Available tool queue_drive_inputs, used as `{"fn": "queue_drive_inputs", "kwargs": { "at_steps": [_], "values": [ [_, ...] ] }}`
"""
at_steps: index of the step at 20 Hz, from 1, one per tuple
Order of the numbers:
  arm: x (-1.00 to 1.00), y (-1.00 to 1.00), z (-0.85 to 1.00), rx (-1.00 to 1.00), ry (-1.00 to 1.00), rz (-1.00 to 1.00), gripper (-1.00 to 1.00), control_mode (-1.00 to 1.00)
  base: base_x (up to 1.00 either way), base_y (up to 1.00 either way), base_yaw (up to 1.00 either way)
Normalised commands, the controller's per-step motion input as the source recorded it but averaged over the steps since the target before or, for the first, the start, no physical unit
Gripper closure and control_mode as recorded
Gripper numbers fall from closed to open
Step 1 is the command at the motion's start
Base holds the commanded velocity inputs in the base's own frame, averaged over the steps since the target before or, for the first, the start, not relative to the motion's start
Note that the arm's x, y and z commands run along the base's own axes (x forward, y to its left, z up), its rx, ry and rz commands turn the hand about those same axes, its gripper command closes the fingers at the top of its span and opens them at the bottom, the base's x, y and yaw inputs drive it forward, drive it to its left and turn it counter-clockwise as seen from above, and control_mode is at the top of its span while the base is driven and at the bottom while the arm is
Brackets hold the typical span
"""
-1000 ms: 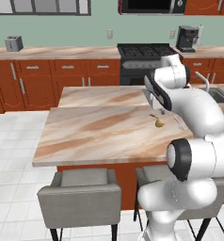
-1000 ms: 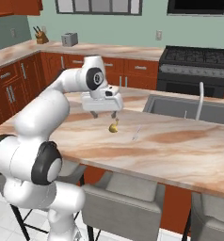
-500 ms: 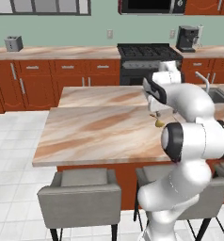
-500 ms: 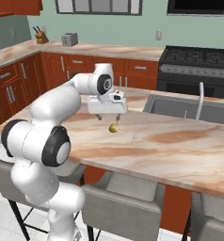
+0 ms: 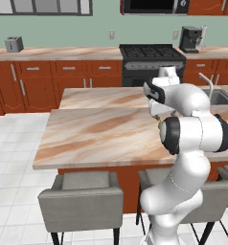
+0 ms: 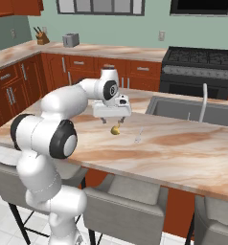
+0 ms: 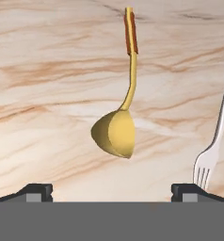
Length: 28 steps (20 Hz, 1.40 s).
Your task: Organize the utensils by type. Pick up the wooden spoons from the counter and place them in the open cabinet. Then pick up the metallic utensils from the counter and place them in the open drawer.
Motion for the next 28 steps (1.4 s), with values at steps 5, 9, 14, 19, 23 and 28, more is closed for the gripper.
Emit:
{"fn": "queue_drive_inputs", "kwargs": {
  "at_steps": [5, 9, 14, 19, 23, 28],
  "values": [
    [0.48, -0.03, -0.30, 0.01, 0.02, 0.07, -1.00, -1.00, 0.00, 0.00, 0.00],
    [0.52, -0.04, -0.34, 0.06, 0.07, 0.05, -1.00, -1.00, 0.00, 0.00, 0.00],
    [0.46, -0.03, -0.31, 0.09, 0.00, 0.06, -1.00, -1.00, 0.00, 0.00, 0.00],
    [0.01, -0.13, -0.20, 0.09, 0.00, 0.06, -1.00, -1.00, 0.00, 0.00, 0.00],
    [-0.02, -0.15, -0.25, 0.01, 0.00, 0.00, -1.00, -1.00, 0.00, 0.00, 0.00],
    [0.02, -0.03, -0.35, 0.00, 0.00, 0.00, -1.00, -1.00, 0.00, 0.00, 0.00]
  ]
}}
